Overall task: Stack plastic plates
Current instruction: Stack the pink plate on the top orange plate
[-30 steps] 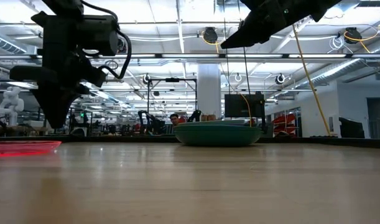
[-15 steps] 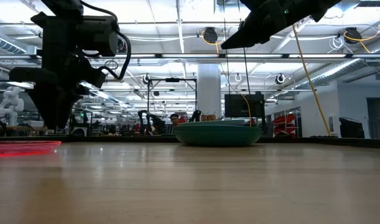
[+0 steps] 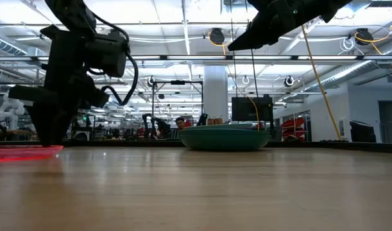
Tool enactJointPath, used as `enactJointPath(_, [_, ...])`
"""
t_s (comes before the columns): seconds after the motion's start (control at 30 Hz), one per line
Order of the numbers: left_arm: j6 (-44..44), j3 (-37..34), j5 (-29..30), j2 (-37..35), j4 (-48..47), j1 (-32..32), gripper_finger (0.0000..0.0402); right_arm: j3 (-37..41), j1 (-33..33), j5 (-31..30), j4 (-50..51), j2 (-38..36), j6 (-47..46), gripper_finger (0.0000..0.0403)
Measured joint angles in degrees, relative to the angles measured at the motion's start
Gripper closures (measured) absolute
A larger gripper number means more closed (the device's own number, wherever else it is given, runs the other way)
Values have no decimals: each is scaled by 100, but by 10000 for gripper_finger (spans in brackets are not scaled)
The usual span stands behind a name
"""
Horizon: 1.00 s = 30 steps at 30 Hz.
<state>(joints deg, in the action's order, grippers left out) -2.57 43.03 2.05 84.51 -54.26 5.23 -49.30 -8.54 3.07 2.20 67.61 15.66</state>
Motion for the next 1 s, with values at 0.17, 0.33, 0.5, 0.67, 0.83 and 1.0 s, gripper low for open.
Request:
enactJointPath(0.17, [13, 0, -1, -5, 0, -1, 220, 0, 0, 0, -3, 0, 0, 370])
enactJointPath(0.33, [38, 0, -36, 13, 17, 0, 220, 0, 2, 0, -4, 0, 0, 370])
enactJointPath(0.5, [47, 0, -57, 202, 42, 0, 220, 0, 0, 0, -4, 0, 1, 370])
enactJointPath(0.67, [60, 21, -99, 381, 202, -11, 220, 0, 0, 0, -5, 0, 2, 370])
enactJointPath(0.83, [161, 33, -255, 371, 764, -11, 223, 0, 0, 0, -20, 0, 4, 370])
enactJointPath(1.0, [93, 37, -292, 371, 836, -11, 261, 0, 2, 0, -20, 0, 12, 370])
